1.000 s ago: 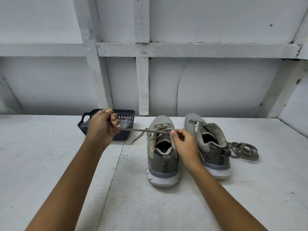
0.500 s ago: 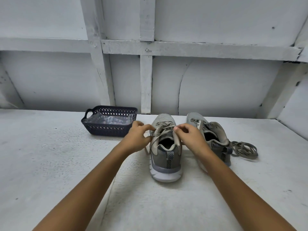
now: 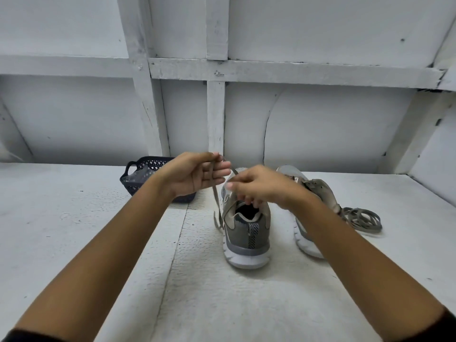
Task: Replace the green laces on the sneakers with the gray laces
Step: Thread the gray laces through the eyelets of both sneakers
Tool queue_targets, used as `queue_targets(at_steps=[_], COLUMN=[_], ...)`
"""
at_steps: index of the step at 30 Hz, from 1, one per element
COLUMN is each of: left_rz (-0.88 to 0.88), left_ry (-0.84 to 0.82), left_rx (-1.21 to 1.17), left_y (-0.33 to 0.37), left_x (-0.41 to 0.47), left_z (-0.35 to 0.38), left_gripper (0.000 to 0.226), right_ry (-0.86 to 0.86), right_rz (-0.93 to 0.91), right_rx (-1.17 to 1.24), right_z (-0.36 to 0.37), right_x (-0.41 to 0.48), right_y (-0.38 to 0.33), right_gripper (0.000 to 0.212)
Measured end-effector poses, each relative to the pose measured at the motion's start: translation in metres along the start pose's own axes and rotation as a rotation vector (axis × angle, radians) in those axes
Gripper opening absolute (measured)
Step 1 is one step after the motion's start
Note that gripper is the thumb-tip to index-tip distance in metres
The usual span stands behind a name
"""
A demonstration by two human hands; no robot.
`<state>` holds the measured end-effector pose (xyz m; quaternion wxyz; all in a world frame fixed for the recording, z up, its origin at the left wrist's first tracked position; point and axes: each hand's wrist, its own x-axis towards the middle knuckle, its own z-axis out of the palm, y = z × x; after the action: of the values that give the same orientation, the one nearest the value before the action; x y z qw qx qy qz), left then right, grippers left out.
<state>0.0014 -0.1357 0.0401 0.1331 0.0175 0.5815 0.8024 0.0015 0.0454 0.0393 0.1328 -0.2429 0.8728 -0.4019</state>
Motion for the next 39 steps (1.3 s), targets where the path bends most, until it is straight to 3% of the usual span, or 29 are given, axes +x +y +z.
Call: queue_targets(at_steps=[4, 8, 13, 23, 28, 31, 34, 37, 39], left_rz=[0.015, 0.054, -0.004, 0.045, 0.006, 0.009, 0.023, 0.039, 0.048], left_ry=[-0.013, 0.012, 0.014, -0.077, -0.086, 0.0, 0.147, 0.241, 0.293], left_rx=[-0.117, -0.108, 0.057, 0.356, 0.311, 0.09, -0.087, -0.152, -0.114], left_y=[0.001, -0.003, -0.026, -0.043, -0.043, -0.043, -0.045, -0.052, -0.058], left_x=[0.006, 0.012, 0.009, 0.0, -0.003, 0.0, 0.003, 0.005, 0.007], left_z=[0.007, 0.002, -0.004, -0.01, -0.016, -0.014, -0.013, -0.01, -0.006], left_gripper=[0.022, 0.022, 0.034, 0.018, 0.017, 0.015, 0.013, 0.011, 0.01], right_ry=[-0.027, 0.064, 0.147, 0.229, 0.245, 0.193, 0.197, 0.265, 0.321], right_rz=[-0.015, 0.035, 0.052, 0.083, 0.071, 0.075, 0.075, 0.038, 0.062], right_rx=[-0.057, 0.111, 0.286, 0.335, 0.361, 0.234, -0.137, -0.509, -0.597], right_z=[0.024, 0.033, 0.009, -0.017, -0.018, -0.013, -0.006, 0.005, 0.015], right_x=[0.013, 0.021, 0.028, 0.05, 0.052, 0.045, 0.035, 0.025, 0.022], right_y=[-0.001, 0.0, -0.007, -0.009, -0.004, -0.002, 0.0, 0.004, 0.01], right_gripper=[0.025, 0.023, 0.03, 0.03, 0.024, 0.015, 0.02, 0.025, 0.032])
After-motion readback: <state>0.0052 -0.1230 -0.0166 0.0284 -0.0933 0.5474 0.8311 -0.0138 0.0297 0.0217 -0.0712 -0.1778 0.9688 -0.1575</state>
